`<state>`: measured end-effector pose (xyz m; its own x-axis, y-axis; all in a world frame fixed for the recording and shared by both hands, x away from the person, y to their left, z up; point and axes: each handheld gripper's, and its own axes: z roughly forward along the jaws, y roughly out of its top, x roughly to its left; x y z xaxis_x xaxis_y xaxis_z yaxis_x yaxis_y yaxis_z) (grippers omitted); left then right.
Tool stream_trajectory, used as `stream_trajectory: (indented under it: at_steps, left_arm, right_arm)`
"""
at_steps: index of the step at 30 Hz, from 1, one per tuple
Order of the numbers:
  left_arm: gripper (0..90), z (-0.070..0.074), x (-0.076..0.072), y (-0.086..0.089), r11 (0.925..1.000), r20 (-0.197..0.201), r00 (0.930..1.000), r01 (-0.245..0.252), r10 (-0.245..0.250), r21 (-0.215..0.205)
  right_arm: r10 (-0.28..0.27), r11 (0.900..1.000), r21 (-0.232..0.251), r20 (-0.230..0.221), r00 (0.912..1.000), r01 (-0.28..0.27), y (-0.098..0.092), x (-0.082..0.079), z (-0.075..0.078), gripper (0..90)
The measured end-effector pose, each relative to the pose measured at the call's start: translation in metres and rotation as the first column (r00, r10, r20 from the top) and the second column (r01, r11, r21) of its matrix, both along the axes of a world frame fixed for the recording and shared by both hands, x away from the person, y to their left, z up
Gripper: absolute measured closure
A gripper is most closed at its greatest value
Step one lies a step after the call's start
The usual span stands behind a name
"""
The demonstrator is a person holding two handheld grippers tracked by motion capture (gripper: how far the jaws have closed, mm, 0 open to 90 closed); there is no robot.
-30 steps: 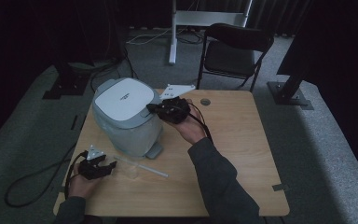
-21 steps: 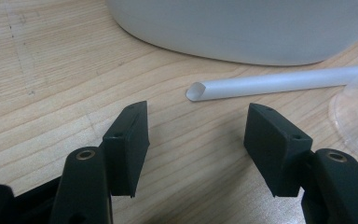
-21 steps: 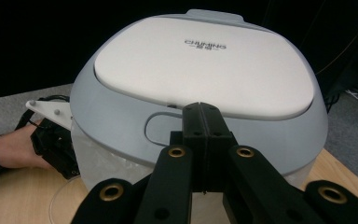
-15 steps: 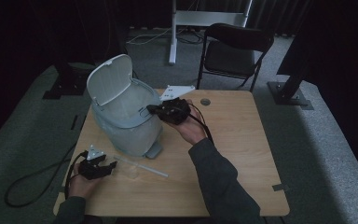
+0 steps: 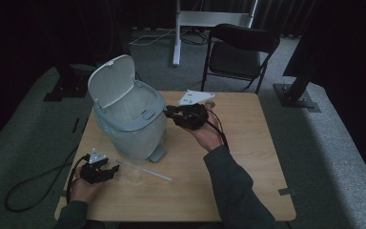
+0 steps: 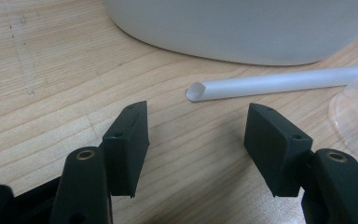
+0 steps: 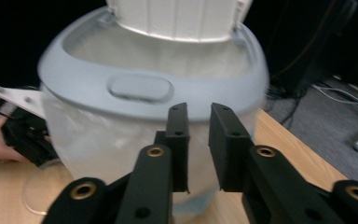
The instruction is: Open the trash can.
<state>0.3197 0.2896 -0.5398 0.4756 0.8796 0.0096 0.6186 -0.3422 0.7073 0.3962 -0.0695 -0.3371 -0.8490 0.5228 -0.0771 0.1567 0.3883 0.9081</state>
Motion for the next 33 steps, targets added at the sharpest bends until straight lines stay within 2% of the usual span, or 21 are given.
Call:
stream_trajectory:
  at_steps: [5,14,23,28,33]
  left_arm:
    - [40.4,0.000,0.000,0.000,1.0000,0.001,1.0000,-0.001,0.001,-0.001]
    - [40.4,0.000,0.000,0.000,1.0000,0.000,1.0000,-0.003,0.003,0.002]
    - [40.6,0.000,0.000,0.000,1.0000,0.002,1.0000,-0.004,0.004,0.001]
    - [40.5,0.000,0.000,0.000,1.0000,0.002,1.0000,-0.005,0.005,0.002]
    - [40.5,0.000,0.000,0.000,1.0000,0.001,1.0000,-0.006,0.006,0.002]
  right_arm:
    - [-0.051,0.999,-0.009,-0.015,0.9986,0.051,-0.017,0.004,-0.012,70.2]
    - [-0.145,0.989,-0.022,-0.046,0.9884,0.144,-0.050,0.008,-0.042,63.6]
    - [-0.235,0.969,-0.084,-0.046,0.9708,0.231,-0.073,0.007,-0.081,55.9]
    - [-0.255,0.964,-0.098,-0.074,0.9640,0.248,-0.081,0.008,-0.094,54.7]
    - [-0.242,0.967,-0.105,-0.081,0.9670,0.233,-0.077,0.004,-0.099,53.8]
